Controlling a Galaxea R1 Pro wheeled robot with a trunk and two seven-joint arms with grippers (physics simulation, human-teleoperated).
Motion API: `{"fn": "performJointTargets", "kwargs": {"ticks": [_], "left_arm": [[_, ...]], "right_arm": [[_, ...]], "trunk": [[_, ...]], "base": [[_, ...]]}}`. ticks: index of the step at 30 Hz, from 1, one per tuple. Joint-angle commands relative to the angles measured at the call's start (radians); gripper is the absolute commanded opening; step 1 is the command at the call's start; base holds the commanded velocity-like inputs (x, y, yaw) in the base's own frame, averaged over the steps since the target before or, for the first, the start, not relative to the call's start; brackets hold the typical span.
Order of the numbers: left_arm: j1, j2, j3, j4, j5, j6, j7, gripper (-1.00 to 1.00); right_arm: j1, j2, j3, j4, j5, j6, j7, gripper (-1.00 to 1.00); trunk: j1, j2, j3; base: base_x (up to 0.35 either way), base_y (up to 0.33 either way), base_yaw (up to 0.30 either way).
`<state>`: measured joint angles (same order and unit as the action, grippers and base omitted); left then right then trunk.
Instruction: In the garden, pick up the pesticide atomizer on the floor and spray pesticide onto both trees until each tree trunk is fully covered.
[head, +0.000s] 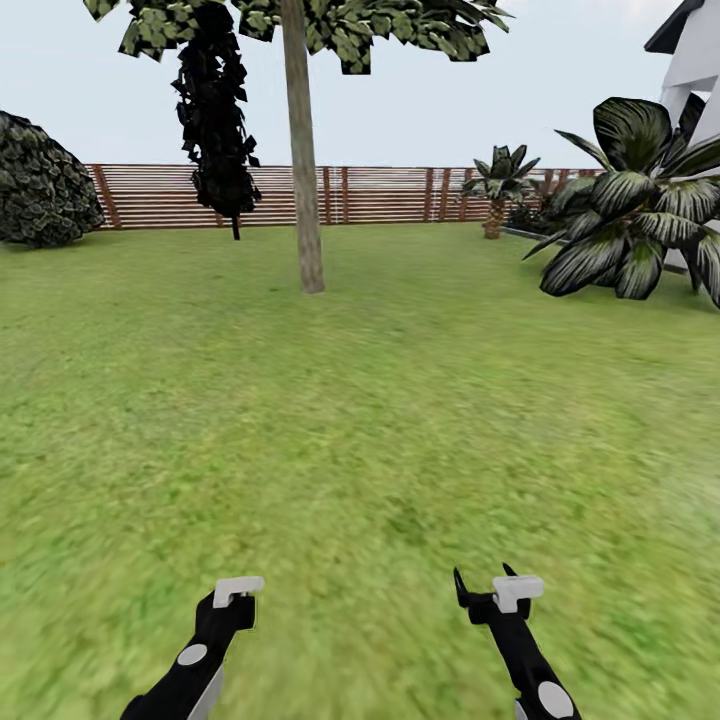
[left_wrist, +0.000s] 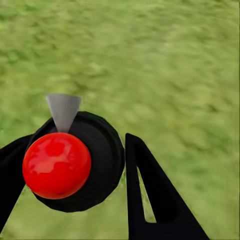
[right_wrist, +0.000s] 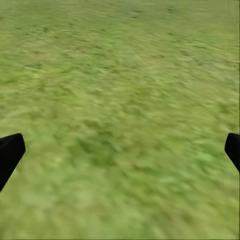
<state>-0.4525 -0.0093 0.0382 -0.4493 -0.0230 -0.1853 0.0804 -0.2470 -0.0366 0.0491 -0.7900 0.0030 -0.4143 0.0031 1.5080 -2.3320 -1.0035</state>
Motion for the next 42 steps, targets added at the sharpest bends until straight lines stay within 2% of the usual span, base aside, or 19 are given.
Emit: {"fn": "performJointTargets", "kwargs": {"ticks": [1, 20, 26, 42], "left_arm": [[0.000, 0.000, 0.000, 0.000, 0.000, 0.000, 0.000, -1.00], [0.000, -0.001, -0.003, -0.012, -0.002, -0.002, -0.001, -1.00], [0.000, 0.000, 0.002, -0.012, 0.000, -0.001, 0.001, -1.00], [0.000, 0.000, 0.003, -0.012, 0.000, 0.001, 0.000, -1.00]], "right_arm": [[0.000, 0.000, 0.000, 0.000, 0.000, 0.000, 0.000, 1.00], [0.000, 0.000, 0.000, 0.000, 0.000, -0.001, 0.000, 1.00], [0.000, 0.000, 0.000, 0.000, 0.000, 0.000, 0.000, 1.00], [0.000, 0.000, 0.000, 0.000, -0.001, 0.000, 0.001, 1.00]], "trunk": [[0.000, 0.000, 0.000], [0.000, 0.000, -0.009], [0.000, 0.000, -0.011], [0.000, 0.000, -0.011]], "base": [[0.201, 0.067, 0.262], [0.035, 0.006, 0.265], [0.301, 0.000, 0.213], [0.339, 0.000, 0.009]]}}
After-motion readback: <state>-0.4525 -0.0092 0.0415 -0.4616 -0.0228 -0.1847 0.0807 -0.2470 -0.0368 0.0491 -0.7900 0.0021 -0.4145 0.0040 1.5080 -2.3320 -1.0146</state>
